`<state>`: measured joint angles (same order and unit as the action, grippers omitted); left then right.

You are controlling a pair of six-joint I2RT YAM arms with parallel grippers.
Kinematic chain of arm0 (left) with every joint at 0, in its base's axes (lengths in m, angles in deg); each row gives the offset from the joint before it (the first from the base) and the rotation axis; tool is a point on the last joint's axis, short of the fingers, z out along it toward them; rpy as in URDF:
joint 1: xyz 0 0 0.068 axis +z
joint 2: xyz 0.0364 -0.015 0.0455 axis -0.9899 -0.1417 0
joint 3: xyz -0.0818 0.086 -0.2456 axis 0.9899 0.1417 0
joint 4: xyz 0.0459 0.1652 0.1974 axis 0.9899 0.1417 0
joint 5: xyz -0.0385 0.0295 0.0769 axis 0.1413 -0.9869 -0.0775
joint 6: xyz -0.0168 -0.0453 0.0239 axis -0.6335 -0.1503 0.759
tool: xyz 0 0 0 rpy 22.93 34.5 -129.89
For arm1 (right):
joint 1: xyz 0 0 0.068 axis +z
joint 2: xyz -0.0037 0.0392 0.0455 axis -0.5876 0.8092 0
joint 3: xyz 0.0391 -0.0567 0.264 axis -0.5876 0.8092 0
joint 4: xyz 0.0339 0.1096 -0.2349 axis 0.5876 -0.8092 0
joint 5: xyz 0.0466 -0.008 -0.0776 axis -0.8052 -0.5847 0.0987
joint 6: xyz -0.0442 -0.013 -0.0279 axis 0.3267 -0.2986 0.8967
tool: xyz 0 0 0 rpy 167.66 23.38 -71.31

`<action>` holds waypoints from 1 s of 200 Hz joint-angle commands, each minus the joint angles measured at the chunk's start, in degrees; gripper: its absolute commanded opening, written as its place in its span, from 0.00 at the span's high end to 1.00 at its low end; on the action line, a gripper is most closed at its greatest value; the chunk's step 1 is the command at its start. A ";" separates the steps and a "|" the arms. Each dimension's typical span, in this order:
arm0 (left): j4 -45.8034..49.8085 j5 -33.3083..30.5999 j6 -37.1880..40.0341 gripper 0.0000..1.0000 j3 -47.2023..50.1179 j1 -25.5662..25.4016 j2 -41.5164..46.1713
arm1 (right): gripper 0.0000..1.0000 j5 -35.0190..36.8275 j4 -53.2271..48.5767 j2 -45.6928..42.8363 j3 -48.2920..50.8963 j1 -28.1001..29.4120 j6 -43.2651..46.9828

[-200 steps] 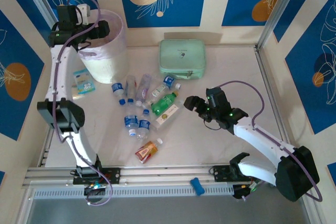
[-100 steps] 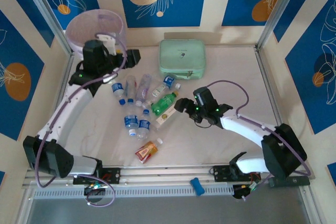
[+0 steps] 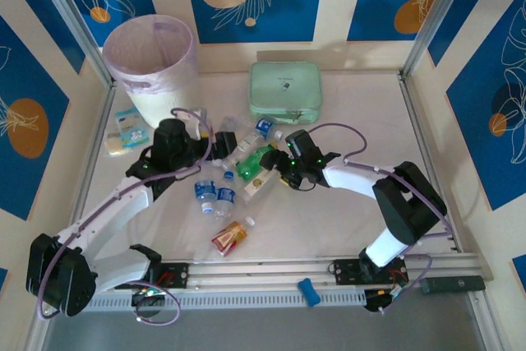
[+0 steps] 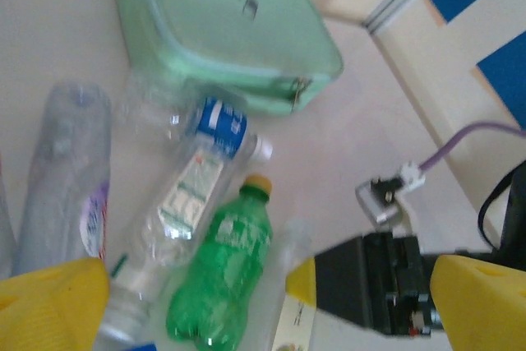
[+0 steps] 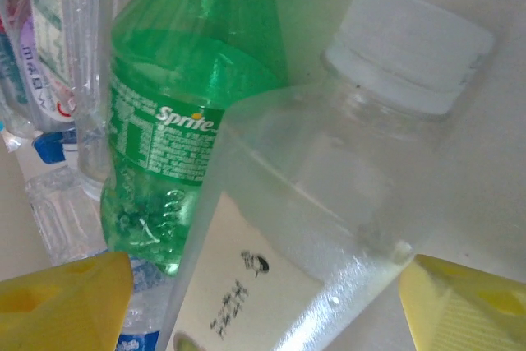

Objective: Put the plastic bottles in the bin

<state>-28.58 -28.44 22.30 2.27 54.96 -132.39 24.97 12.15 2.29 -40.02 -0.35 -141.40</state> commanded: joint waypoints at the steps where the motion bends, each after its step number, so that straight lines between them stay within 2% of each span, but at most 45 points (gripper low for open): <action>1: -3.96 -1.52 -5.33 0.00 4.83 -1.38 1.80 | 0.16 -1.20 1.33 1.68 -0.65 0.49 -4.47; 58: -0.63 -3.41 -4.63 0.00 7.70 -1.67 2.79 | 0.20 0.59 0.08 4.88 -2.58 0.83 -7.30; 113: -2.26 -3.64 -4.79 0.00 8.37 -1.67 1.52 | 0.23 2.30 -0.43 6.58 -2.25 0.84 -9.30; 200: -3.22 -2.38 -4.95 0.00 7.84 -1.67 -0.57 | 0.42 4.24 -0.05 5.15 -0.73 0.23 -9.17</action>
<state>-30.41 -31.52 17.87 10.20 53.80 -132.42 26.56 13.81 7.66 -41.55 0.07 -150.34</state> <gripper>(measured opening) 0.998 0.667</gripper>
